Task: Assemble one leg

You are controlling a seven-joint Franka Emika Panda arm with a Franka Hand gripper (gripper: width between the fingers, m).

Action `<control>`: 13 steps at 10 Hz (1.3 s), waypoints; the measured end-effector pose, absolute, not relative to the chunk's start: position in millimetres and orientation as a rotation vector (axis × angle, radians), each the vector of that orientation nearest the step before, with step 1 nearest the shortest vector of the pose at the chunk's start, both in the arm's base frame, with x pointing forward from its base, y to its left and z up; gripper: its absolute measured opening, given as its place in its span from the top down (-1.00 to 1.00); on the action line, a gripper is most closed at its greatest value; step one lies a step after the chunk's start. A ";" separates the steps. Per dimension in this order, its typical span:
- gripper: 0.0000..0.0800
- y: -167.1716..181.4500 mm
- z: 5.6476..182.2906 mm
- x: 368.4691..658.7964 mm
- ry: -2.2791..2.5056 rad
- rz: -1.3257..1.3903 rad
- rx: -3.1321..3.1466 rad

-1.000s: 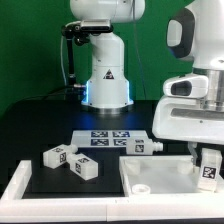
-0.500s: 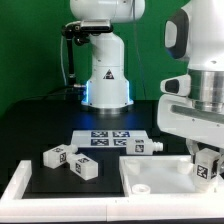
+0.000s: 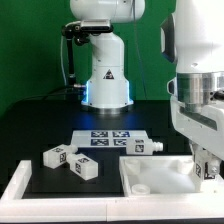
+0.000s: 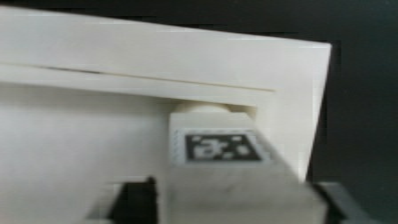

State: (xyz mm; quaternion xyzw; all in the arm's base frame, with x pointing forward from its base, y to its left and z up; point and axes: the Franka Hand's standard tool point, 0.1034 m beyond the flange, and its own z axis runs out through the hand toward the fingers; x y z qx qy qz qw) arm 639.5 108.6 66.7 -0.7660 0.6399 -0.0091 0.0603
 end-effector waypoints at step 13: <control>-0.04 114.2 74.5 646.6 0.406 -0.119 -3.080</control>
Offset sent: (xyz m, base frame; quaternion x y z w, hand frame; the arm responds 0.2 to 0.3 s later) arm -0.0108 0.0277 -0.0056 -0.0420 -0.0739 -0.2478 0.9651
